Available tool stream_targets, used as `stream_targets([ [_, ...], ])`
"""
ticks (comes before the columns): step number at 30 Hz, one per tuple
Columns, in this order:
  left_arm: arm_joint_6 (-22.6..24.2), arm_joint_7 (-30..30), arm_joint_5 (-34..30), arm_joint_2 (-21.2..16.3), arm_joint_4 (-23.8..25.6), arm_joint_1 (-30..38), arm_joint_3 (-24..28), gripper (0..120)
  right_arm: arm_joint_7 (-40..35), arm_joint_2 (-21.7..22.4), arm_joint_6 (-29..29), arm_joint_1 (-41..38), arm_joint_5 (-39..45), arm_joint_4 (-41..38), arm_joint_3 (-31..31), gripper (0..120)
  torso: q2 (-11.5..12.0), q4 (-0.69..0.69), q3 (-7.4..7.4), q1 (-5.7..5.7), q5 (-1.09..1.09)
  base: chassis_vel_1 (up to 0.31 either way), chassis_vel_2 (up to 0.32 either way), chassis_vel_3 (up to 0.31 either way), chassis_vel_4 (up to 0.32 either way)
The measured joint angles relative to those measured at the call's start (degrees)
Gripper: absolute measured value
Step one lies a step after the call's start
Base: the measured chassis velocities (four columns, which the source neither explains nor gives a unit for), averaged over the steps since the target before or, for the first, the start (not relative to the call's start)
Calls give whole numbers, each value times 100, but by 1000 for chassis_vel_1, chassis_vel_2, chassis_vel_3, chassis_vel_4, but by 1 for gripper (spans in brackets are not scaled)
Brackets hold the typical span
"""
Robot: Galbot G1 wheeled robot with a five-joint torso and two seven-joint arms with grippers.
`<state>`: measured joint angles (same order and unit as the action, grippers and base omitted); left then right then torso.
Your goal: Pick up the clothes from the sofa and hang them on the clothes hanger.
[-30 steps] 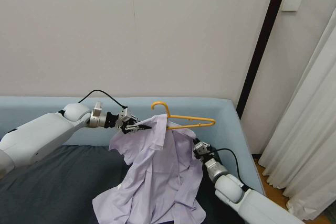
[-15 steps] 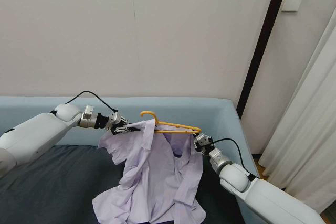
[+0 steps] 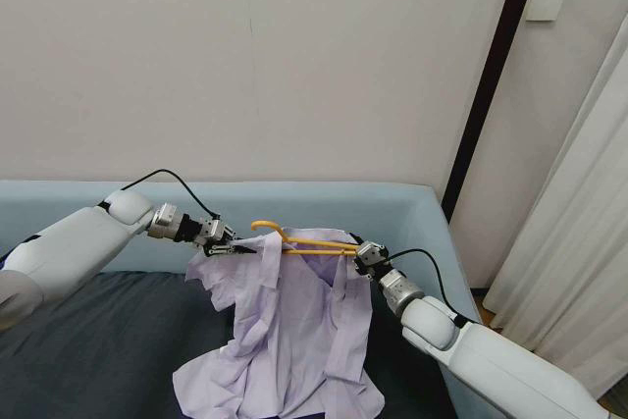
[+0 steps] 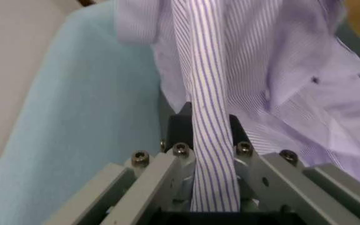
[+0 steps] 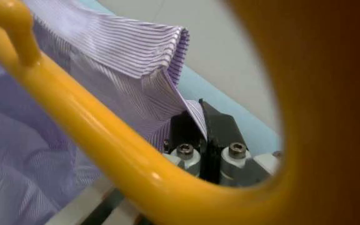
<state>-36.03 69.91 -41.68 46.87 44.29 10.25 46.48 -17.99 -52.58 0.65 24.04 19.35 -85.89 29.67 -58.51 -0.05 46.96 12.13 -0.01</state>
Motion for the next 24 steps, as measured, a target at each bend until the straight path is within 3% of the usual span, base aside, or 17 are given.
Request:
stream_targets([
  [2, 62, -55, -165, -9, -6, -11, 13, 2, 0, 0, 0, 1, -10, 15, 0, 0, 0, -1, 0, 0, 0, 0, 0, 0, 0],
  [4, 245, -343, -829, -73, -5, -63, 99, 2, -38, 2, 8, 34, -5, 35, -17, 0, 0, -2, 0, 0, -1, 0, 0, 0, 0],
  [8, 115, -264, -1021, -49, -181, -42, 137, 2, -98, -30, 66, 42, 68, 71, -21, 0, -1, -1, 0, 0, -1, 0, 0, 0, 0],
  [13, -306, 93, -1443, 80, -532, 79, 330, 2, -229, -133, 222, -79, 423, 149, 9, 0, 0, -1, 0, 0, 0, 0, 0, 0, 0],
  [15, -853, 589, -1641, 201, -893, 138, 457, 2, -244, -119, 264, -241, 569, 166, 77, 0, -1, -1, 0, 0, -1, 0, 0, 0, 0],
  [16, -853, 589, -1641, 201, -893, 138, 457, 2, -244, -119, 264, -241, 569, 166, 77, 0, -1, -1, 0, 0, -1, 0, 0, 0, 0],
  [17, -1111, 1087, -1750, 325, -1254, 147, 440, 2, -262, -84, 313, -294, 613, 121, 106, 0, 0, -1, 0, 0, -1, 0, 0, 0, 0],
  [24, -1150, 1642, -1715, 406, -1539, 141, 368, 2, -368, 7, 416, -276, 678, -43, 116, 0, 0, -1, 0, 0, -1, 0, 0, 0, 0],
])
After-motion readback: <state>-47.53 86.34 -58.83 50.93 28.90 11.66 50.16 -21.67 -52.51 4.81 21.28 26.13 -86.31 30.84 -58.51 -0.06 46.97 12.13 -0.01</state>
